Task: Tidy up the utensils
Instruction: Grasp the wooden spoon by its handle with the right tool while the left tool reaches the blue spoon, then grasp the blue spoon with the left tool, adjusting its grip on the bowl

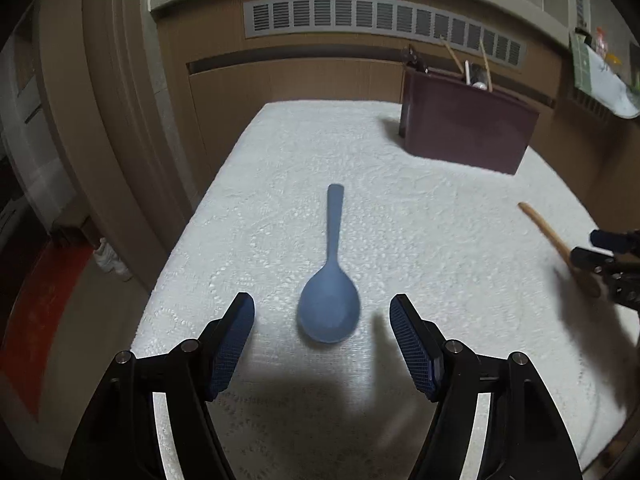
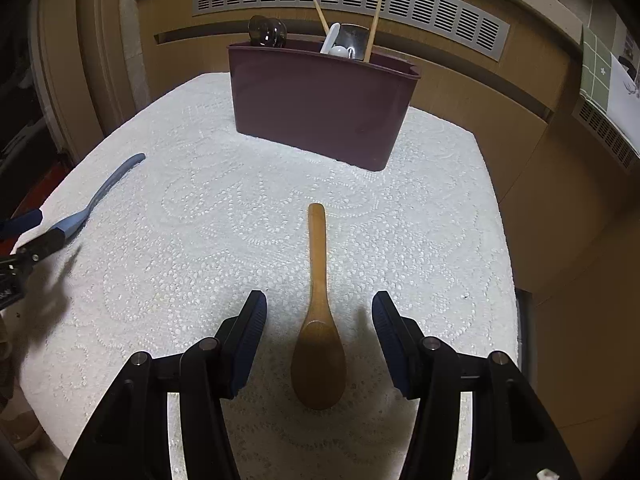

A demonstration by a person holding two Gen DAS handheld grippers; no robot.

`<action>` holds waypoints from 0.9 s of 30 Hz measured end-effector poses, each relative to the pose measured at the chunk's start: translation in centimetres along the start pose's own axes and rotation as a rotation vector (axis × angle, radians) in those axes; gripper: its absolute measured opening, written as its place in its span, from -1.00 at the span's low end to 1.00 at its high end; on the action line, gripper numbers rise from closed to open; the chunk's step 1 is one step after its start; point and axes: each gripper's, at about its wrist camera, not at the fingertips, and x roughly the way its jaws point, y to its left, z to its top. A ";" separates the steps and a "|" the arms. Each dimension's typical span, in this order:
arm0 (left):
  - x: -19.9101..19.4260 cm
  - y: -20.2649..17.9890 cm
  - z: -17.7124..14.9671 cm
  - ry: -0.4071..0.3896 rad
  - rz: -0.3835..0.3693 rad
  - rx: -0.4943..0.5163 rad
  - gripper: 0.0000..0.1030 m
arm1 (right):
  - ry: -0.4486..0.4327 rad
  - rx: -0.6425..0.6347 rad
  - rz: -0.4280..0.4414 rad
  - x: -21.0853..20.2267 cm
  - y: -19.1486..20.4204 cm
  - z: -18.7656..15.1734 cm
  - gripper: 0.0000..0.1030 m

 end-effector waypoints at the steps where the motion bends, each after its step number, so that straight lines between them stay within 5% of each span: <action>1: 0.4 0.2 0.0 0.011 0.006 -0.002 0.22 | -0.007 -0.001 -0.003 -0.2 -0.1 -0.1 0.01; 5: 0.9 0.9 0.1 0.030 0.004 -0.024 -0.30 | -0.009 0.006 -0.007 -0.5 -0.6 -0.4 0.01; 14: -3.2 1.1 2.6 -0.124 -0.014 -0.005 -0.35 | 0.006 0.051 0.049 0.9 -1.8 0.5 0.00; 19: -4.9 0.6 5.0 -0.200 -0.041 0.013 -0.41 | 0.049 0.060 0.096 4.0 -1.5 2.6 -0.26; 23: -5.3 0.7 6.0 -0.212 -0.061 0.008 -0.46 | 0.050 0.010 0.073 5.8 -0.3 3.3 -0.79; 27: -6.0 0.1 6.6 -0.232 -0.070 0.024 -0.68 | 0.015 0.000 0.087 4.1 0.1 3.5 -0.80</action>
